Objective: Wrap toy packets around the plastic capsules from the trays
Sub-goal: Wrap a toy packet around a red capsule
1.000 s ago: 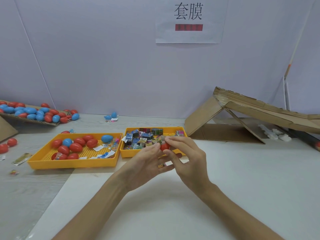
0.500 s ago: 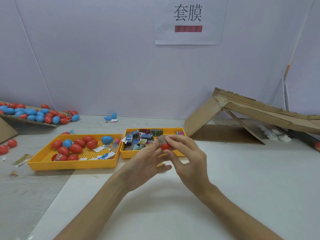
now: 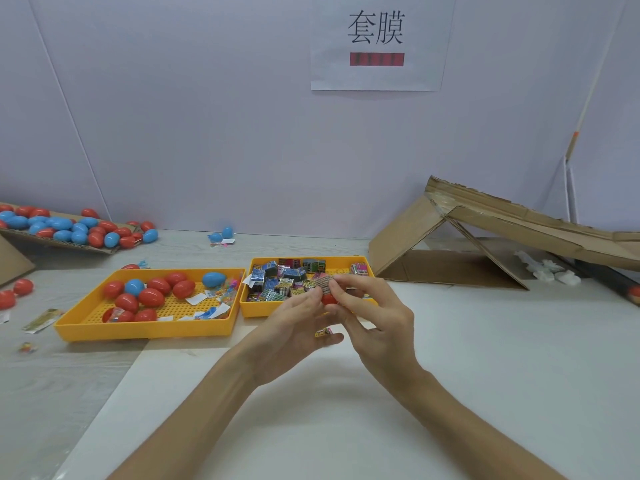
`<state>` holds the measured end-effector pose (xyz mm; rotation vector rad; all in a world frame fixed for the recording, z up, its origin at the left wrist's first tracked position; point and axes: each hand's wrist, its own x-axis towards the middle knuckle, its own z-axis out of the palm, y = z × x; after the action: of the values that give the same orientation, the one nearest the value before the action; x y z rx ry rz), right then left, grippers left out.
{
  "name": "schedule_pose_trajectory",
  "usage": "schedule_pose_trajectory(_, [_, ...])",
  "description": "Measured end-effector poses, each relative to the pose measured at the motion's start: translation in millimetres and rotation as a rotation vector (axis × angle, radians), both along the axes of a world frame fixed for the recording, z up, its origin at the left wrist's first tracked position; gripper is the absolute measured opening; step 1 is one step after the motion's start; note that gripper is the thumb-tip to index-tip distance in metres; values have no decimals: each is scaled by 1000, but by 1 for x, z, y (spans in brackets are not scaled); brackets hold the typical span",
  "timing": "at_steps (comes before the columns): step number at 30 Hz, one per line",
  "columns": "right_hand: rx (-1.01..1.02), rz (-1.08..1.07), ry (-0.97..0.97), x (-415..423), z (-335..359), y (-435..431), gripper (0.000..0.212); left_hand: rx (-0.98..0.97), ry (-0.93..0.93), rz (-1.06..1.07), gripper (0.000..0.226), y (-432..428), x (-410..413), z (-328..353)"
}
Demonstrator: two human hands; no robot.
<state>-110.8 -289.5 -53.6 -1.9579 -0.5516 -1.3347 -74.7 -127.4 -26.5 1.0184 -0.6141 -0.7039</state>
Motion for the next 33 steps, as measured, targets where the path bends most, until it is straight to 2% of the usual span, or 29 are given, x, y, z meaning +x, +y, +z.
schedule_pose_trajectory(3, [50,-17,38,-1,1,3,38,-36,32,0,50,0,1,-1])
schedule_pose_trajectory(5, [92,-30,80,-1,4,2,42,-36,17,6,46,0,1,-1])
schedule_pose_trajectory(9, [77,-41,82,-1,5,0,32,-20,37,22,49,0,2,-3])
schedule_pose_trajectory(16, [33,-31,53,-2,5,0,35,36,-8,90,51,-2,4,-3])
schedule_pose_trajectory(20, [55,-24,68,-3,5,2,44,-8,-9,53,55,1,2,-4])
schedule_pose_trajectory(28, [8,-36,-6,-5,4,2,42,-40,12,19,65,0,2,-6])
schedule_pose_trajectory(33, [-4,-24,-4,-4,3,1,40,-23,7,-13,58,2,-1,-1])
